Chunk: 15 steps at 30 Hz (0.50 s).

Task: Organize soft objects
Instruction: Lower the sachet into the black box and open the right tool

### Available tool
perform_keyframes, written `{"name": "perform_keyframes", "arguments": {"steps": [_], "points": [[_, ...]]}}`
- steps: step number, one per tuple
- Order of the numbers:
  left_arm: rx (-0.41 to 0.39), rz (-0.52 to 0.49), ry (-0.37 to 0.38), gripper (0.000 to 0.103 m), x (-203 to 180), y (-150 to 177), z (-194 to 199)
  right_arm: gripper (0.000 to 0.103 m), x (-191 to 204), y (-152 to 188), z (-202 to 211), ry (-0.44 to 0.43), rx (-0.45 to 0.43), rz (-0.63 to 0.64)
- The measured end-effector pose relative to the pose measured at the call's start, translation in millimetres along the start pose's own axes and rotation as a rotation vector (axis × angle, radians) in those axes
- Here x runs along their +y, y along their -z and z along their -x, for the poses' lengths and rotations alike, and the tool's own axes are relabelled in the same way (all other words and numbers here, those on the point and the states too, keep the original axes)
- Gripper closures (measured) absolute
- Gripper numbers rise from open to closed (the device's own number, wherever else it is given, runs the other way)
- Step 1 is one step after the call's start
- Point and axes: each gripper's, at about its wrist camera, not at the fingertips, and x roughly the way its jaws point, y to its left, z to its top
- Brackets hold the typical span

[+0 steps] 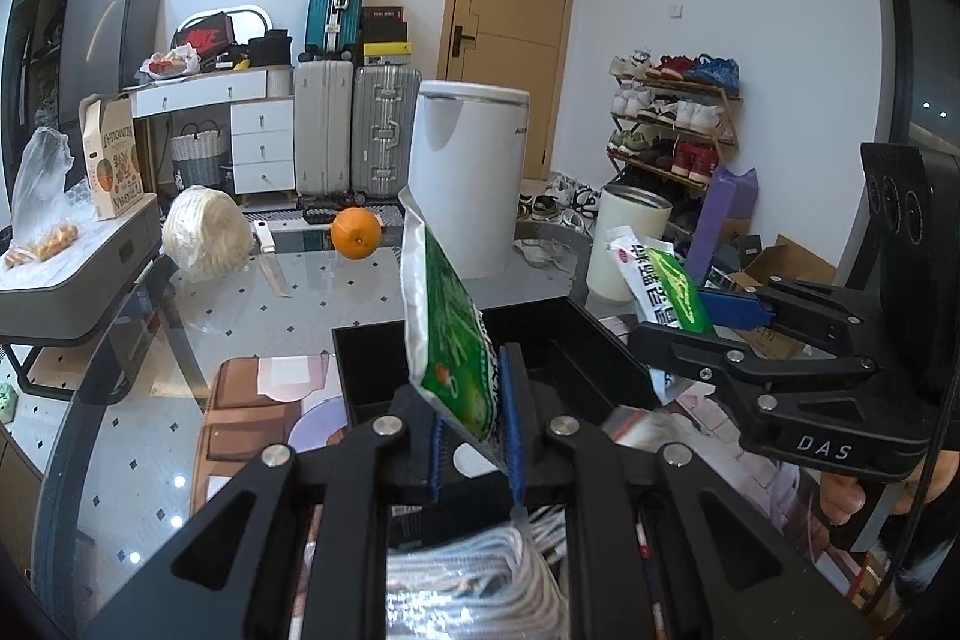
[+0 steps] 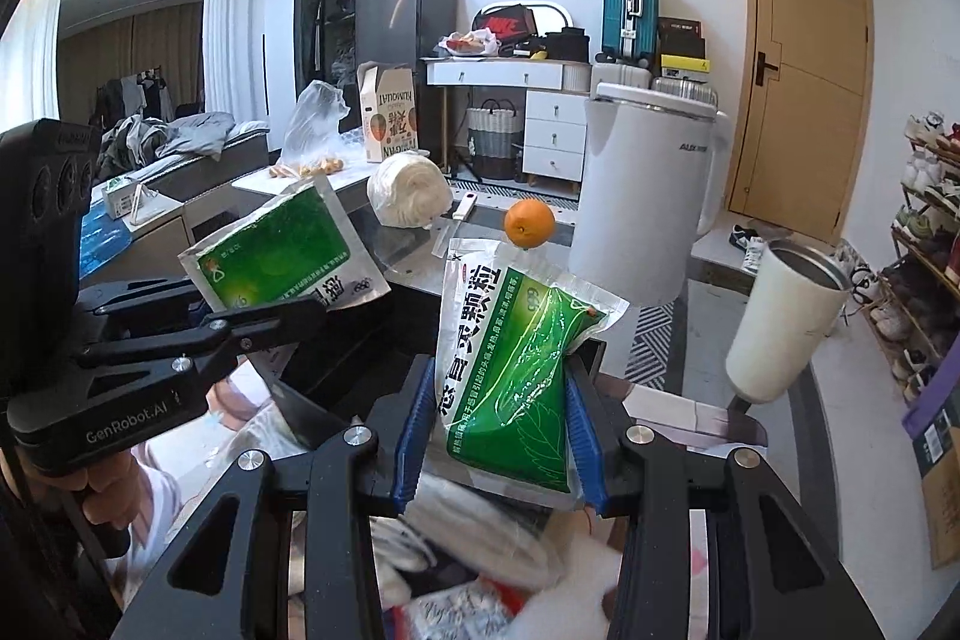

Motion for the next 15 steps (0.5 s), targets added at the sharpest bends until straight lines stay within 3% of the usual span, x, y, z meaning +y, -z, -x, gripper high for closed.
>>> {"name": "perform_keyframes", "arguments": {"steps": [15], "points": [[0.073,-0.015,0.003,0.09,3.9,-0.6,-44.2,0.061,-10.2,1.4,-41.7,-0.047,0.066,0.015]]}}
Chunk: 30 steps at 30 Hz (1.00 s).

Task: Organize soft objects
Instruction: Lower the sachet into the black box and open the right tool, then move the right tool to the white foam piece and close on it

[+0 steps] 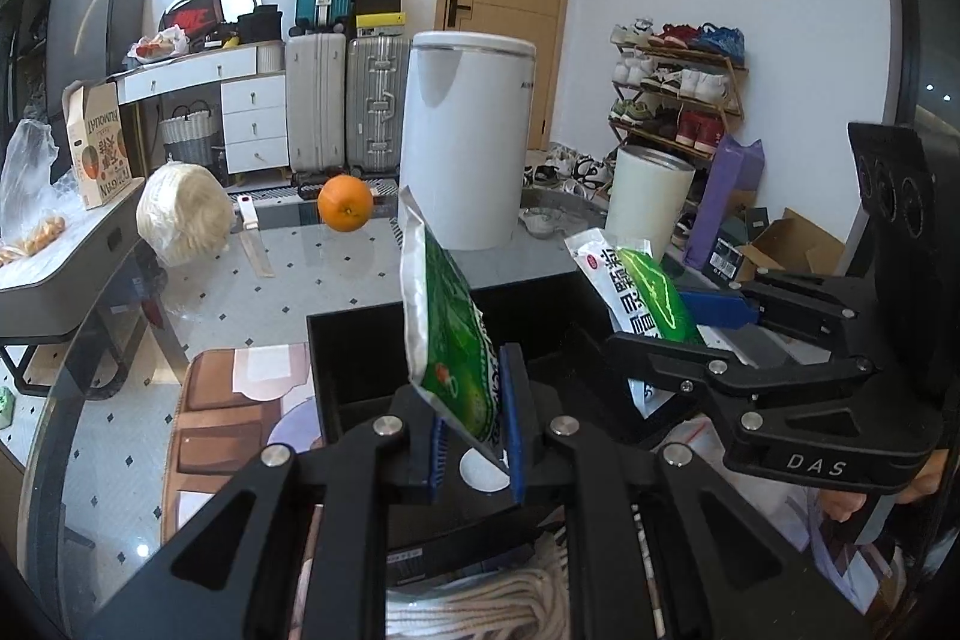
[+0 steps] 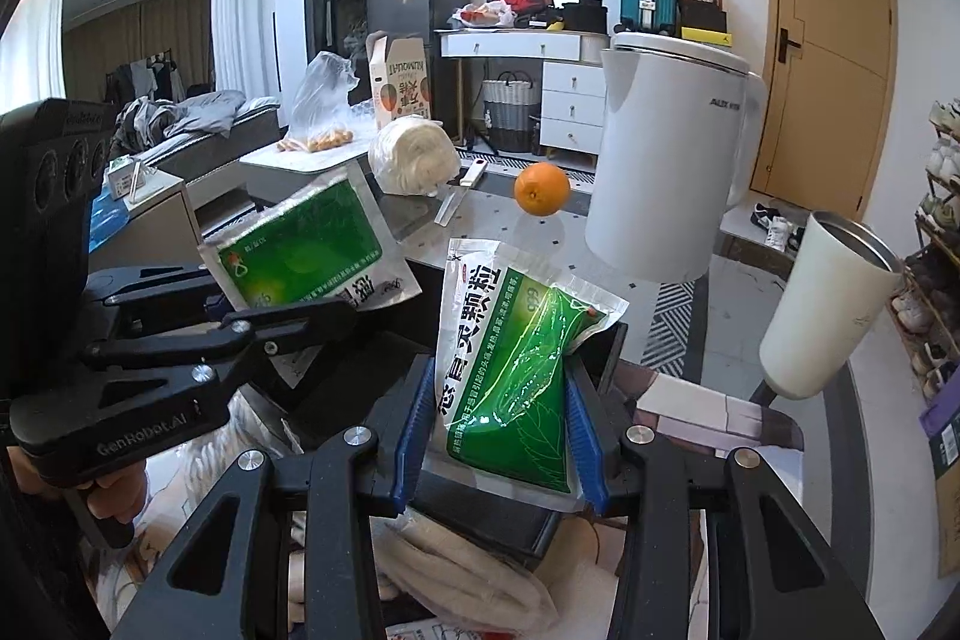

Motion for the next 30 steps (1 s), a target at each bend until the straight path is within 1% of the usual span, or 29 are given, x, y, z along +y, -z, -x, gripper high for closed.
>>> {"name": "perform_keyframes", "arguments": {"steps": [4,5,6,7,8,10,12,13,14,15,16,17,18,20,22,25,27,30], "points": [[0.017,-0.005,-0.014,0.089,1.5,2.2,-6.5,0.061,1.1,-5.7,-10.9,-0.013,0.008,0.027],[0.022,-0.001,-0.013,0.086,2.9,2.8,-7.7,0.055,1.4,-5.9,-13.3,-0.021,0.013,0.031],[0.03,0.001,-0.013,0.076,3.7,3.3,-9.3,0.051,2.0,-5.8,-15.6,-0.031,0.018,0.035],[0.032,0.0,-0.015,0.069,3.9,3.6,-10.5,0.046,3.2,-4.9,-15.7,-0.026,0.016,0.038],[0.033,0.0,-0.022,0.055,4.3,3.7,-11.5,0.045,4.5,-4.6,-15.1,-0.009,0.007,0.044],[0.036,0.009,-0.023,0.054,6.0,3.2,-12.7,0.044,4.1,-3.8,-12.3,0.001,0.003,0.041],[0.032,0.019,-0.017,0.052,7.5,3.1,-11.1,0.039,2.6,-2.8,-7.7,0.013,0.0,0.035],[0.037,0.018,-0.016,0.051,7.0,2.7,-10.2,0.034,1.4,-1.5,-3.6,0.025,-0.005,0.03],[0.041,0.018,-0.023,0.041,6.5,2.4,-9.5,0.028,-0.6,-0.4,2.3,0.033,-0.011,0.019],[0.044,0.019,-0.036,0.019,5.7,2.4,-8.0,0.024,-2.1,0.6,7.8,0.036,-0.016,0.009],[0.044,0.019,-0.04,0.011,5.8,2.8,-6.3,0.017,-3.8,3.0,15.2,0.04,-0.023,-0.004],[0.042,0.021,-0.042,0.0,5.6,3.4,-3.7,0.014,-5.0,5.2,22.5,0.048,-0.034,-0.014],[0.037,0.029,-0.049,0.0,5.9,4.2,-0.4,0.012,-6.2,7.8,31.0,0.061,-0.047,-0.027],[0.006,0.05,-0.077,0.0,7.7,6.3,8.9,0.002,-8.5,12.1,43.0,0.09,-0.065,-0.048],[-0.023,0.076,-0.074,0.0,11.2,8.6,18.9,0.001,-9.7,18.4,55.2,0.122,-0.079,-0.073],[-0.03,0.102,-0.086,0.0,14.6,12.7,27.4,0.001,-8.2,27.6,66.6,0.138,-0.055,-0.097],[-0.029,0.094,-0.089,0.0,13.2,17.5,33.3,0.001,-4.4,34.7,74.2,0.152,-0.048,-0.099],[-0.042,0.088,-0.093,0.0,9.8,23.8,44.7,0.001,-1.2,43.5,83.1,0.149,-0.037,-0.114]]}}
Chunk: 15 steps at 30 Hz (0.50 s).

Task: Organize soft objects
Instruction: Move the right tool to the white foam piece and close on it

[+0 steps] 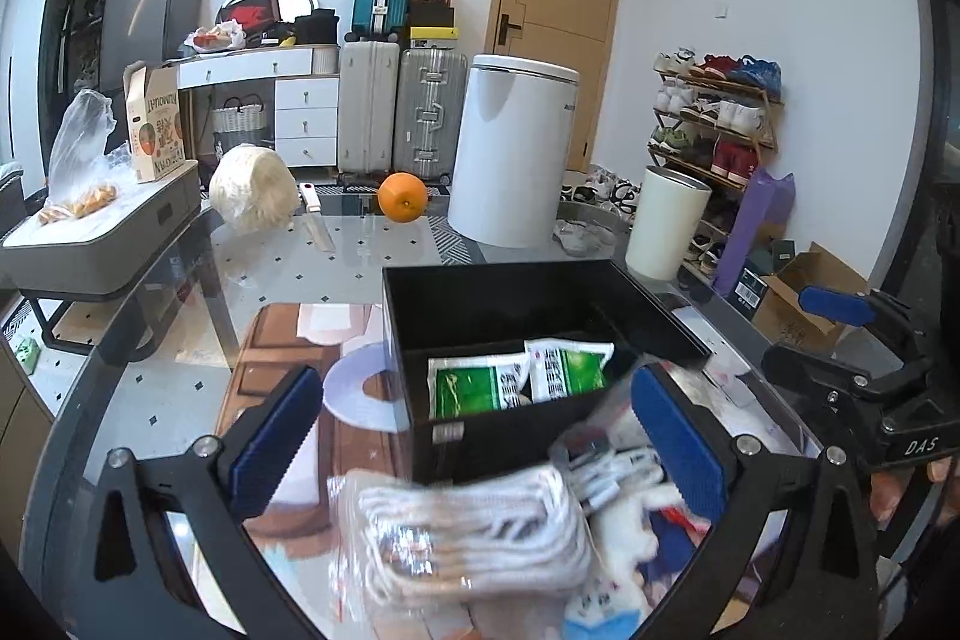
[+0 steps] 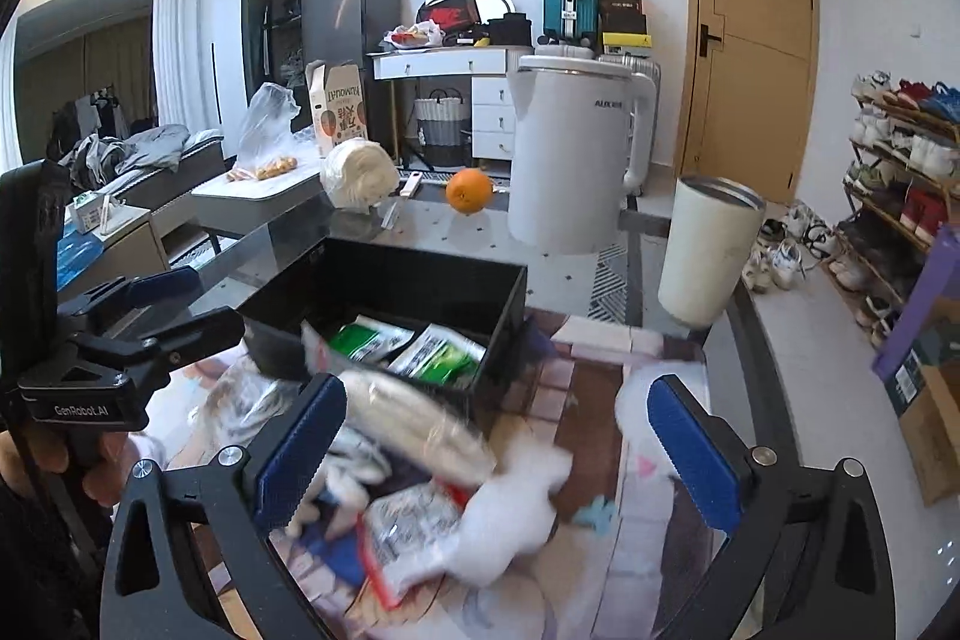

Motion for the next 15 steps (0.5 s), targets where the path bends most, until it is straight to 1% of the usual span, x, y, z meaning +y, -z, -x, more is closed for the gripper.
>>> {"name": "perform_keyframes", "arguments": {"steps": [2,7,9,15], "points": [[0.001,0.0,0.003,0.0,-1.3,4.1,7.2,0.001,0.8,3.7,4.6,0.009,-0.001,-0.013],[0.003,-0.015,-0.005,0.0,-4.1,11.7,22.2,0.001,3.1,13.4,7.8,0.035,0.047,0.001],[-0.002,-0.031,-0.014,0.0,-6.5,14.9,26.4,0.001,2.1,16.9,10.1,0.062,0.05,0.004],[0.005,-0.056,-0.025,0.0,-9.9,23.9,31.8,0.001,-9.5,26.8,14.9,0.042,0.065,-0.049]]}}
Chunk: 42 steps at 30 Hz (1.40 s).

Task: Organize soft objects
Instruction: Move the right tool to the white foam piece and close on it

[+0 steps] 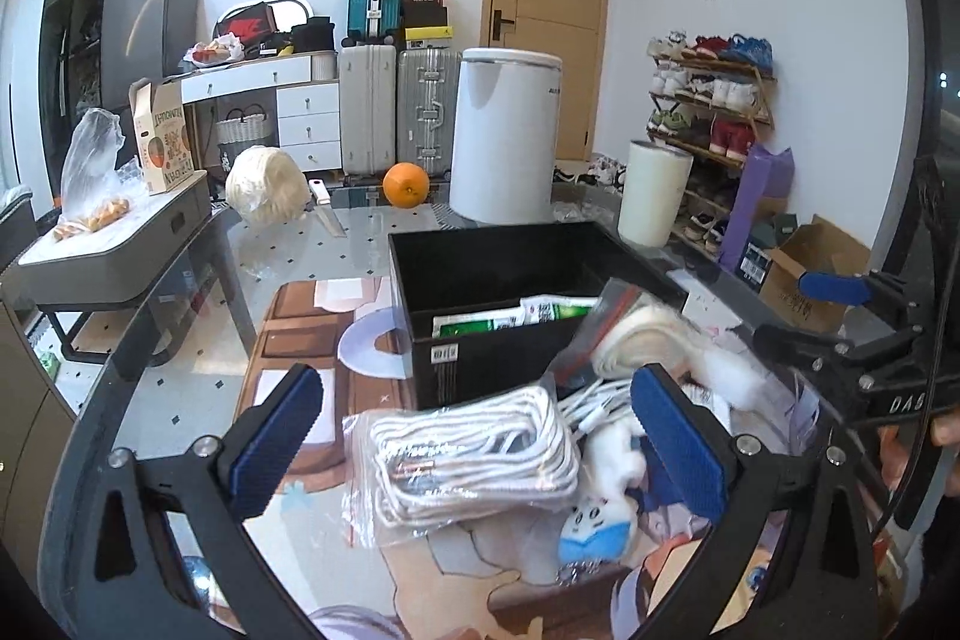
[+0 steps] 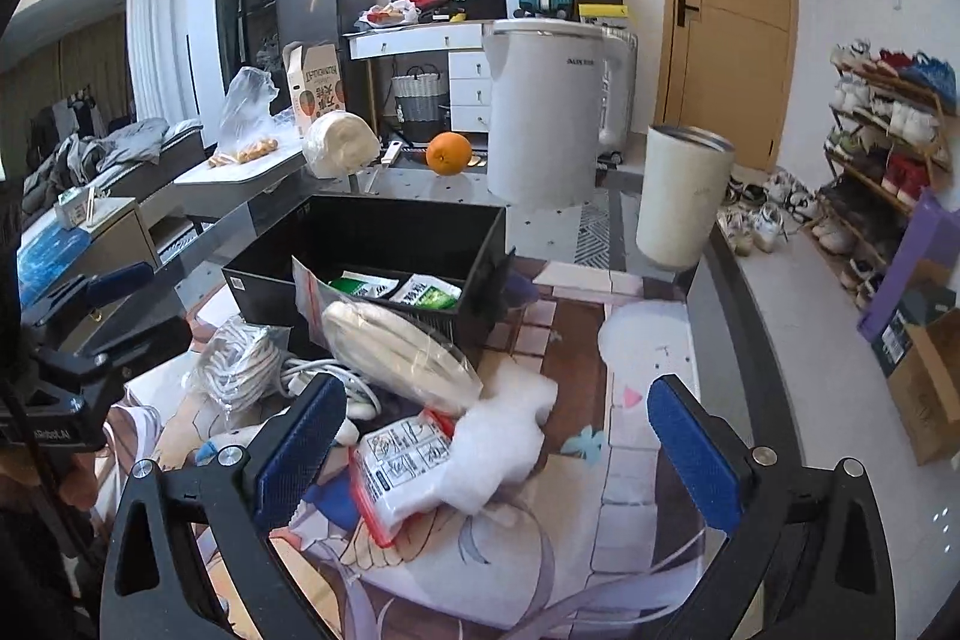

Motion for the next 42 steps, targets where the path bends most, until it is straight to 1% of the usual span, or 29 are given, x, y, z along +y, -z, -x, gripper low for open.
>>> {"name": "perform_keyframes", "arguments": {"steps": [5,12,16,22,30,37,39,40,41,42], "points": [[0.034,-0.018,-0.011,0.0,-0.8,6.1,-2.1,0.001,-8.6,7.6,-4.3,-0.028,0.017,-0.06],[0.064,-0.004,-0.017,0.0,1.4,12.5,-8.4,0.001,-10.5,11.8,-10.6,-0.038,0.038,-0.07],[0.073,-0.006,-0.011,0.0,0.7,16.4,-9.6,0.001,-15.4,14.7,-20.4,-0.021,0.068,-0.106],[0.081,-0.016,-0.023,0.0,2.3,18.4,-10.9,0.001,-24.2,17.0,-35.6,0.014,0.128,-0.144],[0.092,-0.005,-0.023,0.0,7.6,20.9,-13.4,0.001,-23.0,14.8,-52.9,0.015,0.173,-0.135],[0.101,0.004,-0.018,0.0,11.9,22.2,-14.7,0.001,-22.6,14.8,-64.3,0.0,0.182,-0.137],[0.105,0.007,-0.017,0.0,13.0,22.1,-16.1,0.003,-23.2,15.0,-65.4,-0.014,0.18,-0.135],[0.107,0.008,-0.015,0.0,13.6,22.3,-16.6,0.007,-23.1,14.9,-66.4,-0.018,0.18,-0.133],[0.11,0.01,-0.013,0.0,14.1,22.4,-17.0,0.014,-23.2,14.6,-67.8,-0.021,0.182,-0.132],[0.111,0.012,-0.012,0.0,14.5,22.6,-17.1,0.019,-23.2,14.5,-69.5,-0.027,0.188,-0.132]]}}
